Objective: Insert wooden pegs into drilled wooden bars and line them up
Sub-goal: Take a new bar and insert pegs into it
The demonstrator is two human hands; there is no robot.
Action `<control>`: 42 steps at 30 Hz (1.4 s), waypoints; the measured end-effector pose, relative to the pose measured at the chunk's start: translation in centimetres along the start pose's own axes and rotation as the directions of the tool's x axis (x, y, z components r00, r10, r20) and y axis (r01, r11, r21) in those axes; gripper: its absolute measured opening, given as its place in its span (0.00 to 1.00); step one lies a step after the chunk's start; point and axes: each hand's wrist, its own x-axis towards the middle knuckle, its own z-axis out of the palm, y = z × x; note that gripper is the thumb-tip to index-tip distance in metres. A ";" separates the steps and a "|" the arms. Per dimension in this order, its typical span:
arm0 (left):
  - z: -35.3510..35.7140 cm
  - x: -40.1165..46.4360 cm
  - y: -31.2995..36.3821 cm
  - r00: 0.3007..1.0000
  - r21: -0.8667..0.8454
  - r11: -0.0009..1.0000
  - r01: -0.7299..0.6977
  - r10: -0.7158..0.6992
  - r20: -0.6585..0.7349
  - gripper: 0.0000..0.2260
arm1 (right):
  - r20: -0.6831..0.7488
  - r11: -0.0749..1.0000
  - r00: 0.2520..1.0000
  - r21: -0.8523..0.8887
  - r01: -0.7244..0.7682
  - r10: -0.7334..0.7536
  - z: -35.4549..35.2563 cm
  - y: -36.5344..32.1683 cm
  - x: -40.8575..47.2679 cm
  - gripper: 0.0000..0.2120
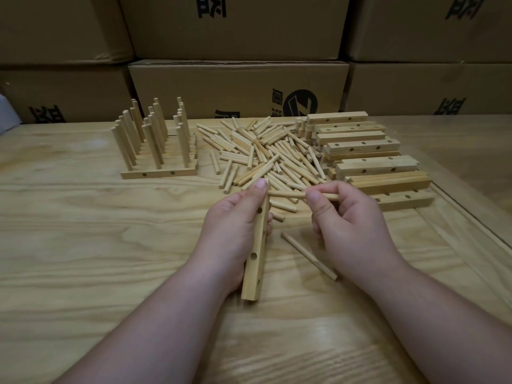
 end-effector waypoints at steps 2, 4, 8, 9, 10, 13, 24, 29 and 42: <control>0.1 0.0 0.0 0.999 -0.007 1.000 -0.012 0.012 -0.031 0.12 | 0.004 0.999 1.000 -0.026 0.022 -0.022 0.1 -0.1 -0.1 0.04; 0.1 -0.1 -0.1 0.998 -0.007 1.000 -0.026 0.026 -0.052 0.12 | 0.006 0.998 0.999 -0.042 0.037 -0.037 0.2 -0.2 -0.2 0.03; 0.0 0.0 -0.1 0.999 -0.007 1.000 -0.023 0.023 -0.040 0.13 | 0.010 0.998 0.999 -0.050 0.046 -0.045 0.2 -0.5 -0.3 0.03; 0.0 0.0 -0.1 0.999 -0.007 1.000 -0.018 0.018 -0.029 0.13 | 0.009 0.998 0.999 -0.044 0.044 -0.043 0.1 -0.5 -0.3 0.03; -0.1 0.0 0.0 1.000 -0.006 1.000 -0.013 0.013 -0.015 0.12 | 0.008 0.999 0.999 -0.033 0.039 -0.039 0.1 -0.5 -0.2 0.03; -0.2 -0.1 0.1 1.000 -0.001 1.000 -0.007 0.007 0.011 0.12 | 0.013 0.999 0.999 -0.024 0.032 -0.032 -0.1 -0.4 -0.1 0.04; -0.2 -0.2 0.2 1.000 -0.006 1.000 -0.005 0.006 0.022 0.12 | 0.024 0.999 0.999 0.027 0.023 -0.024 0.0 -0.8 -0.3 0.04; -0.3 -0.2 0.2 1.000 -0.015 1.000 -0.002 0.002 0.002 0.11 | 0.017 0.999 0.999 0.036 0.030 -0.030 0.6 -1.1 -0.6 0.03; 0.0 -0.3 -0.1 0.999 -0.002 0.999 -0.041 0.041 -0.006 0.12 | 0.001 0.989 0.999 0.148 -0.032 0.032 0.5 -0.7 -0.2 0.04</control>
